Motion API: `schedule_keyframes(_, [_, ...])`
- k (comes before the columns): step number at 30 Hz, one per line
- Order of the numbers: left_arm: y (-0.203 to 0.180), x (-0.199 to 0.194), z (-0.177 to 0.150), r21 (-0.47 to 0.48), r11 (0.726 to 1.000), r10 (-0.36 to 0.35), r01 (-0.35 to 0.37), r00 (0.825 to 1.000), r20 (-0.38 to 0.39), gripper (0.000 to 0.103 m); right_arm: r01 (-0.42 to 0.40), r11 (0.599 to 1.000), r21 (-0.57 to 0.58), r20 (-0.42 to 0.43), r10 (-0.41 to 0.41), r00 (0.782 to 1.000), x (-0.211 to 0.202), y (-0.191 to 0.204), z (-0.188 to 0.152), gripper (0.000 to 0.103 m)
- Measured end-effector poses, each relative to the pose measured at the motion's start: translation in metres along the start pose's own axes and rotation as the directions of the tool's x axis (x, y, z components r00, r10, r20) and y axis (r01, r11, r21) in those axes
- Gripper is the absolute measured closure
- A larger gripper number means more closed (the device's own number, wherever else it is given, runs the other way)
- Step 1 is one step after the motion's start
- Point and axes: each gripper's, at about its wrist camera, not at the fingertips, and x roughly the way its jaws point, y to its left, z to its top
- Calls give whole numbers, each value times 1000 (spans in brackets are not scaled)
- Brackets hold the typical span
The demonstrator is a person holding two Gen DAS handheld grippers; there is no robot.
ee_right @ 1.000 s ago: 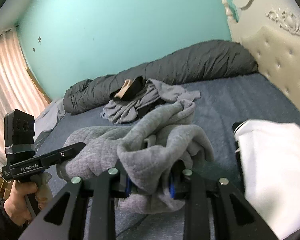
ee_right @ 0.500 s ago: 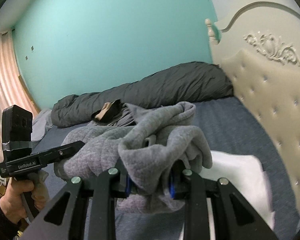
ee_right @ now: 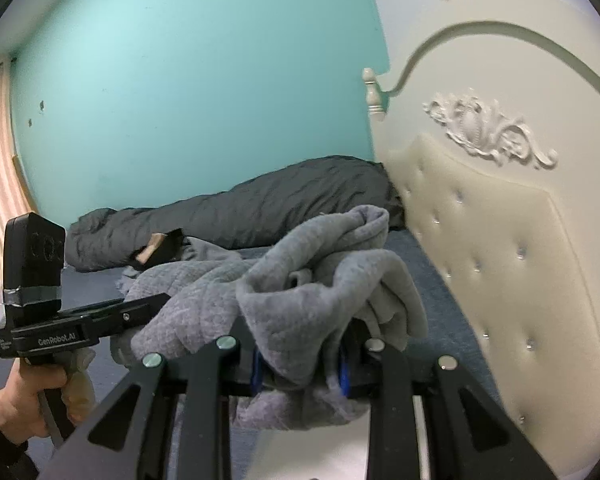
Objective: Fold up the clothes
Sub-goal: 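Carry the grey sweatshirt bundle with both tools onto the folded clothes stack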
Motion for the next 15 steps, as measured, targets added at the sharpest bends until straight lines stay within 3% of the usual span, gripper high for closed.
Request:
schedule_keyframes(7, [4,62,-56,-30,1000,0,-4,991,-132,58,32,997,65,-116,-24,993,24,-46,-70,77])
schedule_keyframes(15, [-6,65,-96,-46,999,-27,17,976,-217,58,7,988,153,-189,22,982,11,-65,-116,76])
